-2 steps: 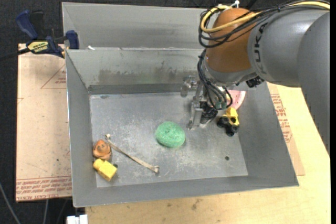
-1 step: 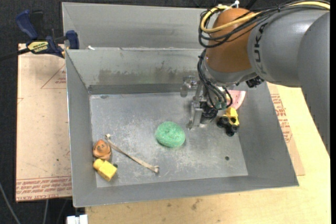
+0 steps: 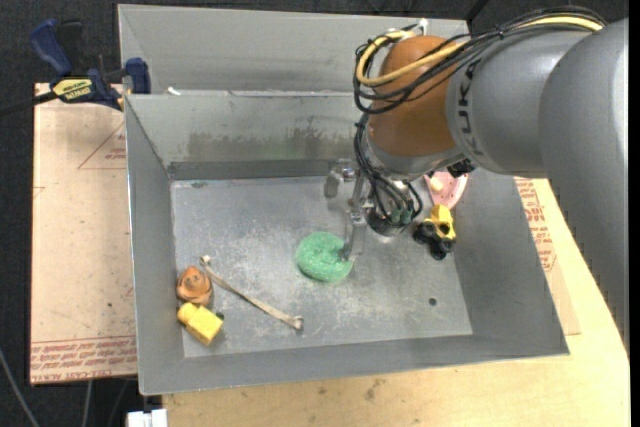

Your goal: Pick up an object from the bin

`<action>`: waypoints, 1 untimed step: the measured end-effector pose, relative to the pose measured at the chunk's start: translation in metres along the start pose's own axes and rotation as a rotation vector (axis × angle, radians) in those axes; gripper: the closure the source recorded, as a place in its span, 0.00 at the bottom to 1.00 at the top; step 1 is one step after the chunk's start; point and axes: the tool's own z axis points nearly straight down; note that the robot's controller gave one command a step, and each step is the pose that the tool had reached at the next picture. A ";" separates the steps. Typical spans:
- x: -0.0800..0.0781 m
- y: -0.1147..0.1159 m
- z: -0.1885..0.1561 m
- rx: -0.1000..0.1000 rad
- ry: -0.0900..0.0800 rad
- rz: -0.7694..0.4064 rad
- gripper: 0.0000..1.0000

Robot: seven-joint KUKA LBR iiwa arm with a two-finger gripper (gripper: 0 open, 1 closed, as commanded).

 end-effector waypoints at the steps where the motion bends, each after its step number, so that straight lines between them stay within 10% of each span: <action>1: 0.050 0.007 0.017 -0.002 0.000 0.040 0.00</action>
Offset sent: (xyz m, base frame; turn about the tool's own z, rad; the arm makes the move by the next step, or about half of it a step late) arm 0.0055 0.0400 -0.0263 0.0121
